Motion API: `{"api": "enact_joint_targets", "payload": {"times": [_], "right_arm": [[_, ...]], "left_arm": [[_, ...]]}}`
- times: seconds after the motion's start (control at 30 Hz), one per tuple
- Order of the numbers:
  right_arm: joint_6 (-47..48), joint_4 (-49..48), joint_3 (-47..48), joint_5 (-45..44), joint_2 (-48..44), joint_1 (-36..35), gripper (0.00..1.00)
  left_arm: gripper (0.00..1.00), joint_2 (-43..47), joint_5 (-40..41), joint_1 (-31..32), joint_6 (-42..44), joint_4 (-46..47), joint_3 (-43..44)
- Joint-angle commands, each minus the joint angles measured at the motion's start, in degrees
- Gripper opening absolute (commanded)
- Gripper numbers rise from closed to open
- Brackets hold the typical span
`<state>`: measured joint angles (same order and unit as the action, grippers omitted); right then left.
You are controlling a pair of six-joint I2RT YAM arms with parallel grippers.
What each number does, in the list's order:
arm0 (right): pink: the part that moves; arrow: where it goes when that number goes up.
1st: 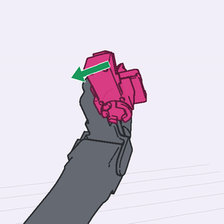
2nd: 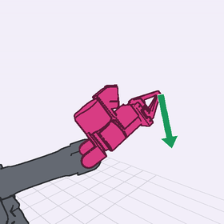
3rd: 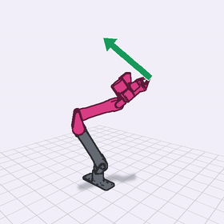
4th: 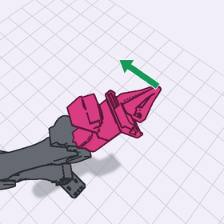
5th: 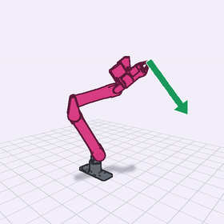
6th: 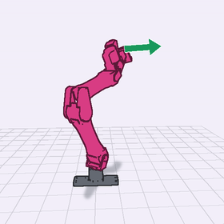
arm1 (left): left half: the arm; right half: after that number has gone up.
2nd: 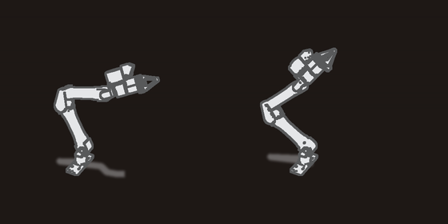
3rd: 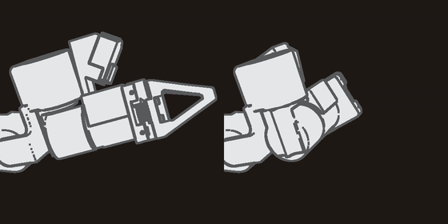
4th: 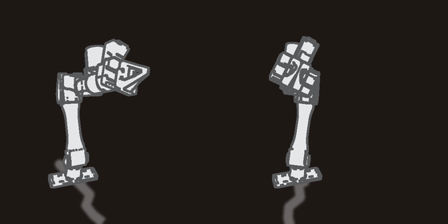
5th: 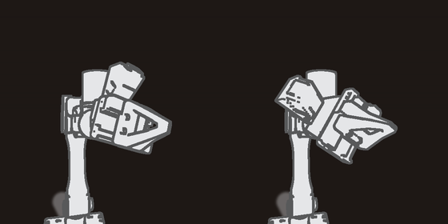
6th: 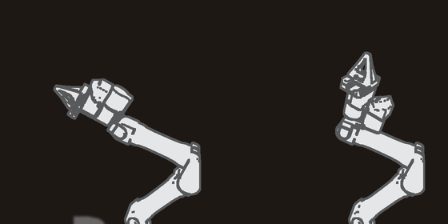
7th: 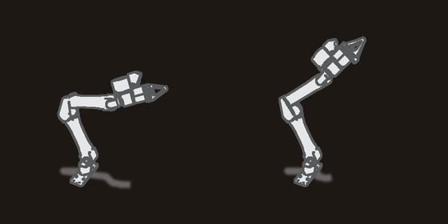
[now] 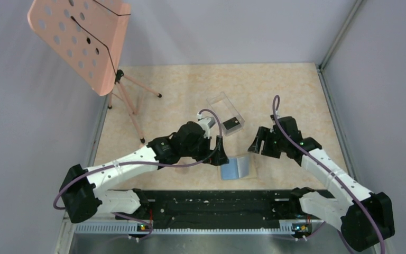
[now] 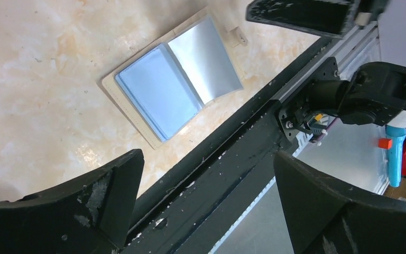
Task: Put the credit cards into the card holder
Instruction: Open the card holder at the center of the board.
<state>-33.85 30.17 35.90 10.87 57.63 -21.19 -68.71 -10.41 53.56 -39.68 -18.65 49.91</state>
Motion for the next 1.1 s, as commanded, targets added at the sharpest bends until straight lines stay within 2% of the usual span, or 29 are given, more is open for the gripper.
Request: {"api": "enact_joint_targets", "payload": {"times": [0.0,0.1,0.13,0.23,0.27,0.47,0.57,0.63,0.7,0.87,1.07], "right_arm": [[3.9,1.1,3.5,8.0,-0.4,0.0,0.60],[4.0,-0.8,3.6,12.5,1.2,-1.5,0.46],[4.1,-1.2,3.4,13.3,2.3,-2.1,0.39],[3.8,-3.5,1.7,16.5,5.4,-3.3,0.05],[3.5,-4.2,1.1,17.1,6.6,-3.6,0.00],[2.9,-5.1,-0.3,15.5,12.8,-4.4,0.00],[2.7,-3.6,0.0,11.0,15.4,-4.4,0.00],[2.1,-1.7,0.4,5.2,17.0,-4.3,0.00],[1.3,-1.4,0.1,1.9,18.2,-4.3,0.00],[0.7,-1.6,-0.7,-3.7,22.0,-3.9,0.00],[1.0,-3.4,-1.0,-3.0,25.1,-3.2,0.00]], "left_arm": [[0.97,-3.0,-0.5,-0.1,-1.4,-1.1,0.1],[0.90,-6.6,-2.5,-0.1,-1.8,-1.3,0.8],[0.85,-7.7,-3.9,-0.1,-1.7,-0.2,0.8],[0.70,-11.2,-6.8,0.0,-1.9,4.2,0.7],[0.64,-12.7,-7.3,0.0,-1.8,5.3,0.9],[0.25,-22.6,-8.0,0.4,0.8,6.1,5.1],[0.10,-27.3,-8.1,0.6,1.1,5.5,6.3],[0.04,-29.6,-7.3,0.8,1.1,4.3,6.8],[0.00,-30.9,-6.0,1.1,0.9,3.4,6.8],[0.00,-33.1,-2.3,1.5,1.0,-0.1,7.0],[0.00,-32.7,-1.0,2.0,1.2,-0.8,7.0]]}}
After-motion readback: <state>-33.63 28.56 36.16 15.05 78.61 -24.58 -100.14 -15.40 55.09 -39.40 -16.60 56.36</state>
